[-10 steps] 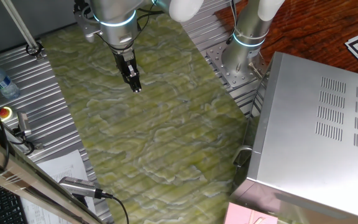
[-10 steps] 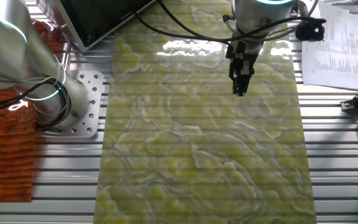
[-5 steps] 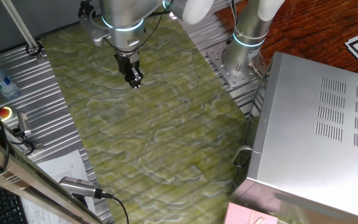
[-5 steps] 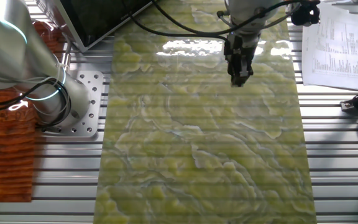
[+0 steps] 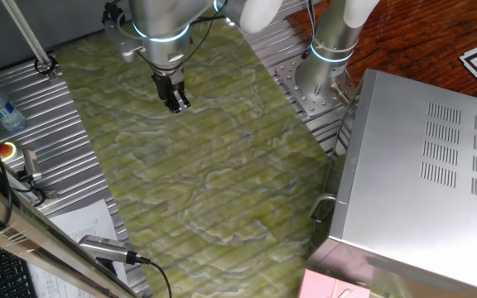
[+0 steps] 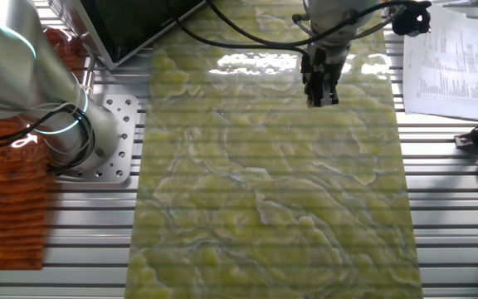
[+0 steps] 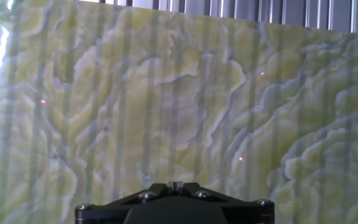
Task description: Open the microwave door
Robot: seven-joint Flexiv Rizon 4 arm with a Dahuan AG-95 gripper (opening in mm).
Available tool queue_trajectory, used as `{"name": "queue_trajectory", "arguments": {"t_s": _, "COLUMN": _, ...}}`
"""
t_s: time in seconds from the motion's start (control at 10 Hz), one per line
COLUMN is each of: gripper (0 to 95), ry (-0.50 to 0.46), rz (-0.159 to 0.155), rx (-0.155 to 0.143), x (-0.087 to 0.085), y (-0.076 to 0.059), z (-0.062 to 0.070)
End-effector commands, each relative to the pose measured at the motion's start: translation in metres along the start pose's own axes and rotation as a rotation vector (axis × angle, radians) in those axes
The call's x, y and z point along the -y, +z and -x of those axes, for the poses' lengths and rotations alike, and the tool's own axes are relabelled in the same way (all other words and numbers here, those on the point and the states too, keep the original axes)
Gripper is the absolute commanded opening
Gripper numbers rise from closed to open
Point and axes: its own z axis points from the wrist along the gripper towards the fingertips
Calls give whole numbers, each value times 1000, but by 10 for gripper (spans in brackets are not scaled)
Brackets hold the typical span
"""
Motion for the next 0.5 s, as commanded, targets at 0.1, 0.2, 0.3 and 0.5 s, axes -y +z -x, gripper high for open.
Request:
{"name": "queue_trajectory", "arguments": {"t_s": 0.1, "gripper": 0, "ry": 17, "rz": 0, "rx": -10, "x": -6, "y": -2, "z": 2}}
{"name": "queue_trajectory", "arguments": {"t_s": 0.2, "gripper": 0, "ry": 26, "rz": 0, "rx": -11, "x": -9, "y": -2, "z": 3}}
{"name": "queue_trajectory", "arguments": {"t_s": 0.3, "gripper": 0, "ry": 31, "rz": 0, "rx": -12, "x": -11, "y": -1, "z": 4}}
{"name": "queue_trajectory", "arguments": {"t_s": 0.5, "gripper": 0, "ry": 49, "rz": 6, "rx": -13, "x": -18, "y": -1, "z": 6}}
